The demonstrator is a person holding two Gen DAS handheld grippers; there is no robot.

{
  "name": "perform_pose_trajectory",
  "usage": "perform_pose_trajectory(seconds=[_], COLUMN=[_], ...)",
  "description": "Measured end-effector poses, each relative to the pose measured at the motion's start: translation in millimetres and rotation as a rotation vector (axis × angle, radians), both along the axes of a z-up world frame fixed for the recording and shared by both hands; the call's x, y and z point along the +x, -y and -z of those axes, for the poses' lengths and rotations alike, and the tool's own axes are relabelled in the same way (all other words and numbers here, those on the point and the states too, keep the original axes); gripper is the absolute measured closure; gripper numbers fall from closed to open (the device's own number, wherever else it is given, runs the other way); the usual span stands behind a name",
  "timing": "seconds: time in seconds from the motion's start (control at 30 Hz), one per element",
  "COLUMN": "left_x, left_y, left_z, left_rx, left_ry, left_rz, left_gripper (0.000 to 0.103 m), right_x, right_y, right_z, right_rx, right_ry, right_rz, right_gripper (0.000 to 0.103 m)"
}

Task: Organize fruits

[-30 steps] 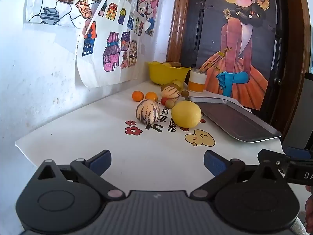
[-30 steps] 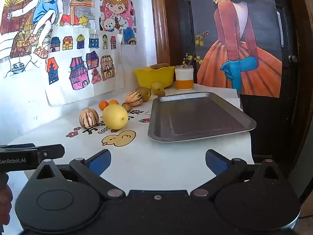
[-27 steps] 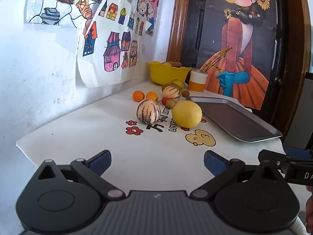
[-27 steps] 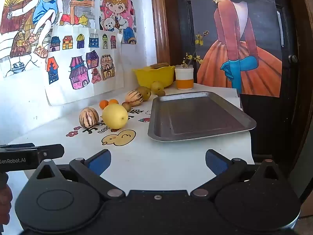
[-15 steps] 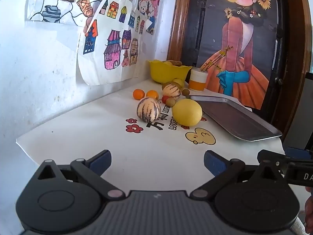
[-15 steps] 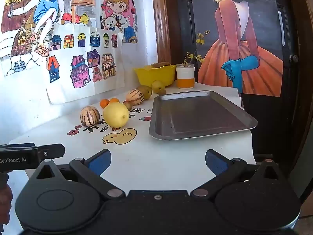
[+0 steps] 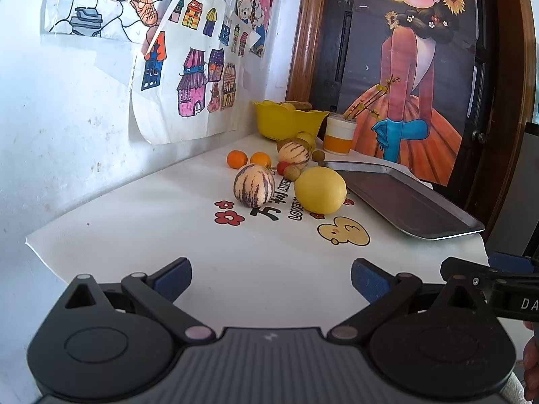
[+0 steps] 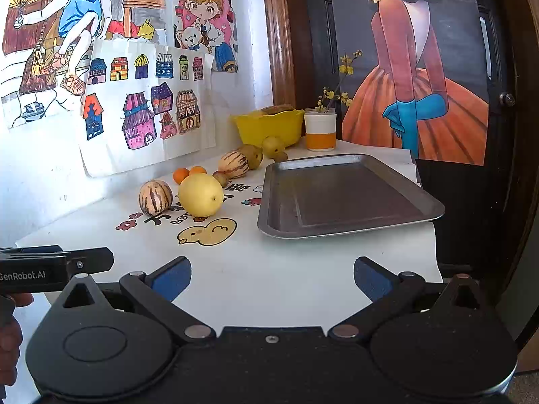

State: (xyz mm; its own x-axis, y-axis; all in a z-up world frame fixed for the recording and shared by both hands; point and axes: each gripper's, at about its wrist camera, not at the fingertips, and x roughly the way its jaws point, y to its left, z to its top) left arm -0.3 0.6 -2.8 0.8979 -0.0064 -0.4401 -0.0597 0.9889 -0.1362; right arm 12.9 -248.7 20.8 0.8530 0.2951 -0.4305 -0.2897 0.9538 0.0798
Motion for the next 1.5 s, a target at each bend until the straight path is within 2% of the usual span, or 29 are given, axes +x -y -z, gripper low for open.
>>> perform_pose_trajectory(seconds=[0.77, 1.07, 1.23, 1.37, 1.5], left_x=[2.0, 13.5, 25.5, 43.5, 67.6], left_y=[-1.4, -0.4, -3.6, -10.4, -20.8], left_z=[2.4, -0.2, -6.8, -14.2, -19.7], left_rx=[-0.001, 0.008, 0.016, 0.023, 0.007], left_ry=[-0.011, -0.022, -0.032, -0.053, -0.080], left_rz=[0.003, 0.005, 0.024, 0.025, 0.015], left_gripper=[0.000, 0.000, 0.000, 0.000, 0.000], right_x=[-0.7, 9.7, 20.5, 37.4, 61.5], right_y=[-1.2, -4.3, -9.1, -16.9, -38.0], right_z=[1.2, -0.4, -11.3, -21.6, -26.3], right_rx=[-0.003, 0.000, -0.011, -0.035, -0.135], right_ry=[-0.006, -0.037, -0.054, -0.078, -0.102], right_rz=[-0.002, -0.016, -0.051, -0.126, -0.231], right_gripper=[0.001, 0.001, 0.001, 0.001, 0.001])
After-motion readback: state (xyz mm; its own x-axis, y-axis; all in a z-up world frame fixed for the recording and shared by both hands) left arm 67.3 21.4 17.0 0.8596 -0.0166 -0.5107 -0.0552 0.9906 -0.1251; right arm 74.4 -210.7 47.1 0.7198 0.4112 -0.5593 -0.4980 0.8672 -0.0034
